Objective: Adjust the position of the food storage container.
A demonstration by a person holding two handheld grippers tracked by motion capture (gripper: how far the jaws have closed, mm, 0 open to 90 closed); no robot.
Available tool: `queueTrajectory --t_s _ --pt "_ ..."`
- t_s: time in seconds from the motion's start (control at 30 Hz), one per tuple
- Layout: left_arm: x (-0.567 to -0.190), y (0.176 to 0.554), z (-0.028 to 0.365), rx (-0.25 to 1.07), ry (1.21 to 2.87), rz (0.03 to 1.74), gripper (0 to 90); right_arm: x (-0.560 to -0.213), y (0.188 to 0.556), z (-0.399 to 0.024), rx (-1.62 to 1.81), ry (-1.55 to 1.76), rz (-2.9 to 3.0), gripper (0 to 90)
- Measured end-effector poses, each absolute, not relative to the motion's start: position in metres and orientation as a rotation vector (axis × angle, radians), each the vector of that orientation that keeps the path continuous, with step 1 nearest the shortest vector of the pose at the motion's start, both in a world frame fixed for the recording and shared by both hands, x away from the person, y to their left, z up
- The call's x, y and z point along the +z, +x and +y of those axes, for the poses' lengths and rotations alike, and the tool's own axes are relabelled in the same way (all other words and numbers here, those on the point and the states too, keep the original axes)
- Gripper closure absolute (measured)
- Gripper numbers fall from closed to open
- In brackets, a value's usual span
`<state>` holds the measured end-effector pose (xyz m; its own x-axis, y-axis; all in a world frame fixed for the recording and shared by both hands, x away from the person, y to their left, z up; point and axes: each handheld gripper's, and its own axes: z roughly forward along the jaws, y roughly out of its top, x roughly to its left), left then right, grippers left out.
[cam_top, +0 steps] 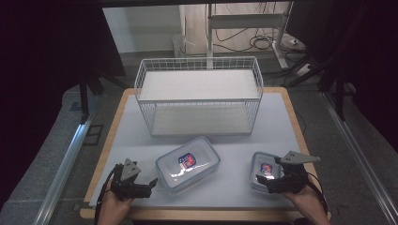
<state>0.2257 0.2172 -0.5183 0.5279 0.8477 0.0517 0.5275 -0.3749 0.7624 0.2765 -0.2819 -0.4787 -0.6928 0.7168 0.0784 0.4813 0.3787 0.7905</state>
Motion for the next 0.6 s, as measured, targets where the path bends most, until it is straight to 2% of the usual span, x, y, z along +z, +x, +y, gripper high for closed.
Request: queueTrajectory --t_s 0.47,0.6 --pt "-0.5205 0.2253 0.2274 0.554 1.992 1.116 2.2 -0.4848 0.2771 -0.2781 1.16 1.071 2.374 0.0" --pt "-0.5216 0.2255 0.2262 0.548 2.003 1.114 2.2 -0.4855 0.2766 -0.2767 1.133 1.059 2.383 2.7"
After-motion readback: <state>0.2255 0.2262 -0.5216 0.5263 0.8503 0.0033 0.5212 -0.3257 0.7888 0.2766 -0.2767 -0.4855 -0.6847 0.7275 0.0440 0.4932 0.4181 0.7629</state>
